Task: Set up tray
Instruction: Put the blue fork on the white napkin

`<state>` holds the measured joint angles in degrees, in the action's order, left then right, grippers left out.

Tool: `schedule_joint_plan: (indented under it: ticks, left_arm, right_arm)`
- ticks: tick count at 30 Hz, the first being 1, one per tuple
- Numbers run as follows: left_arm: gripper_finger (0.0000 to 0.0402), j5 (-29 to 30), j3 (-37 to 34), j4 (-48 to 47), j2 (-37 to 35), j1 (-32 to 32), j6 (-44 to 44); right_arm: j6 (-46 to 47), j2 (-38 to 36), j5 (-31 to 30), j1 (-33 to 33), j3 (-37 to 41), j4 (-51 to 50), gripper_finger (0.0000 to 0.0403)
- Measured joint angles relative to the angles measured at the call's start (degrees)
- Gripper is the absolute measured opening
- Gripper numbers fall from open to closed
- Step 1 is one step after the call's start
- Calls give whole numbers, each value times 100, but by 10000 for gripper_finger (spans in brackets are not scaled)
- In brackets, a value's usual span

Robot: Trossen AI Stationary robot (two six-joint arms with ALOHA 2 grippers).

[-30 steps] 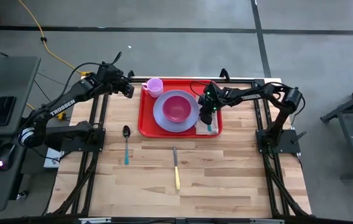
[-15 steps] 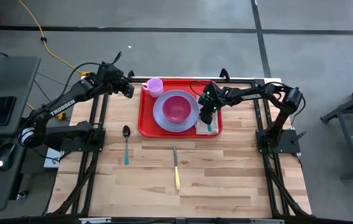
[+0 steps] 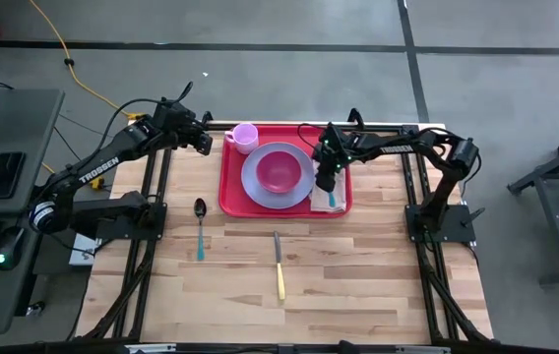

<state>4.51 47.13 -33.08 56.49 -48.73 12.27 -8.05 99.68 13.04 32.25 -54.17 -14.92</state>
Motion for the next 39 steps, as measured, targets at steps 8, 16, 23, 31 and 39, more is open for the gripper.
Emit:
schedule_joint_plan:
  ticks: [8, 16, 23, 31, 39]
  left_arm:
    - [221, -21, 0, 1, 0, 0, 0]
    - [221, -50, 0, 0, 0, 0, 0]
    - [221, -57, 0, 2, 0, 0, 0]
    - [221, -61, 0, 6, 0, 0, 102]
    - [221, -70, 0, 6, 1, 0, 129]
  right_arm:
    - [26, -5, -154, 0, -3, -102, 134]
    - [236, -568, -702, -7, -13, -817, 134]
    - [1409, -938, -925, -11, -15, -1379, 134]
    - [2151, -759, -981, -94, -15, -1075, 134]
    - [2067, -514, -1350, -72, -13, -627, 134]
